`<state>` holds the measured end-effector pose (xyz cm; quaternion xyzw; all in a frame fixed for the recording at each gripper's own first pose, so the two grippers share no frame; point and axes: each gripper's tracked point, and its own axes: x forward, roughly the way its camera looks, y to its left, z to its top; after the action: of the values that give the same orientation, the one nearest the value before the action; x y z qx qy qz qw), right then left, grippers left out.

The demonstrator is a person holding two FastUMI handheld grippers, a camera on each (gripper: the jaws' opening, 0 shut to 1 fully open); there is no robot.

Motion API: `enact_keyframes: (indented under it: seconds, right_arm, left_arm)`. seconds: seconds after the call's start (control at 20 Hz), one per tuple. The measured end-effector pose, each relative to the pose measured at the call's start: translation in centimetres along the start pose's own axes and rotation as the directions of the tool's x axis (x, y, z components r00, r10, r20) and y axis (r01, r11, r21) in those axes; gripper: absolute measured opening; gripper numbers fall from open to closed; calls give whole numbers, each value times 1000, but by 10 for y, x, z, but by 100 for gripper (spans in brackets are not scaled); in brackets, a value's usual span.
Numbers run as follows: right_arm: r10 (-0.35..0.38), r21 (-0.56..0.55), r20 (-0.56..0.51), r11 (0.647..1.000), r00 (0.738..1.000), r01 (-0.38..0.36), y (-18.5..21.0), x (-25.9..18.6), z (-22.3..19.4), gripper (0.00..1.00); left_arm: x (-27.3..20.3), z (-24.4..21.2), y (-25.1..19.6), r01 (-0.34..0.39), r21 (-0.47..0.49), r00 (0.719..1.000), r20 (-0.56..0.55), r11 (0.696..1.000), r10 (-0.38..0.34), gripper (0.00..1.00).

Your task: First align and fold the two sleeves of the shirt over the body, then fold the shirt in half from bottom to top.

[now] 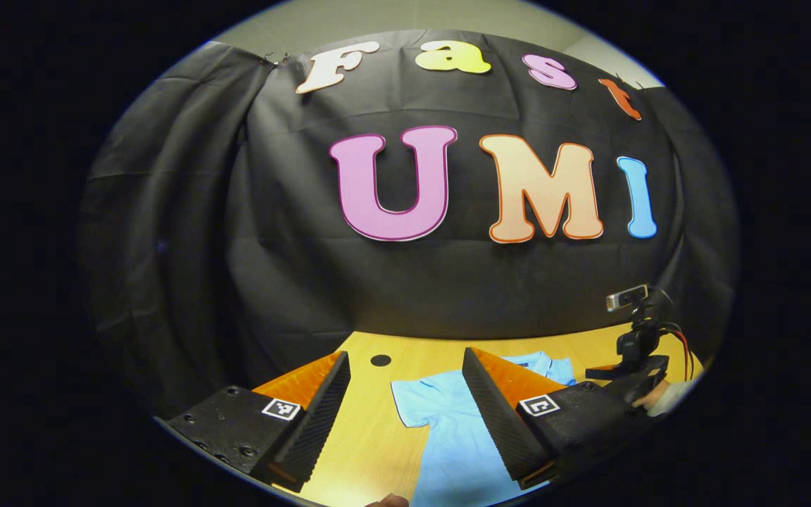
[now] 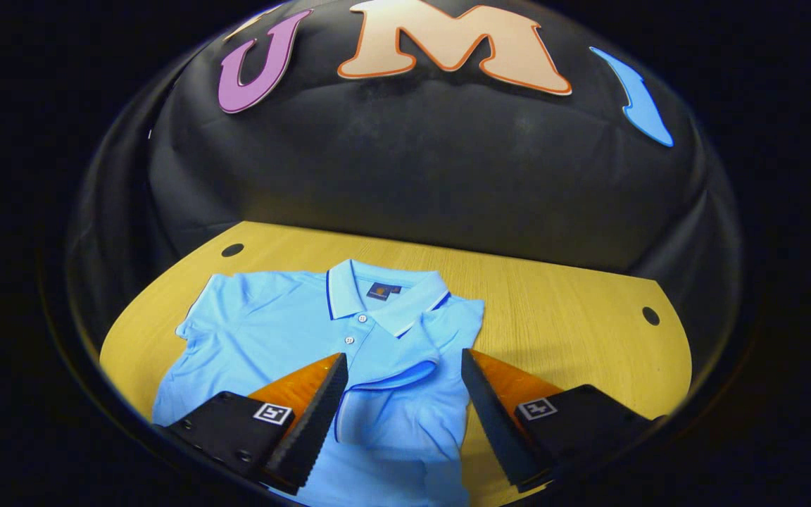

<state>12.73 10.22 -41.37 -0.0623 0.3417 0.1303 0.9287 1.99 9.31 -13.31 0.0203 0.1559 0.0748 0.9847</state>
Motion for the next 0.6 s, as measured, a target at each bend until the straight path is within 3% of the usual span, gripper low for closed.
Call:
enact_keyframes:
  seconds: [0.25, 0.6]
  right_arm:
    - [-68, 51, 47, 997, 997, 65, -18, -42, 15, 99]
    - [-209, 120, 27, 971, 978, 204, -49, -113, -2, 99]
  left_arm:
    - [47, -31, 2, 72, -32, 995, -66, 997, -74, 97]
    - [115, -85, 0, 175, -27, 970, -168, 984, -177, 97]
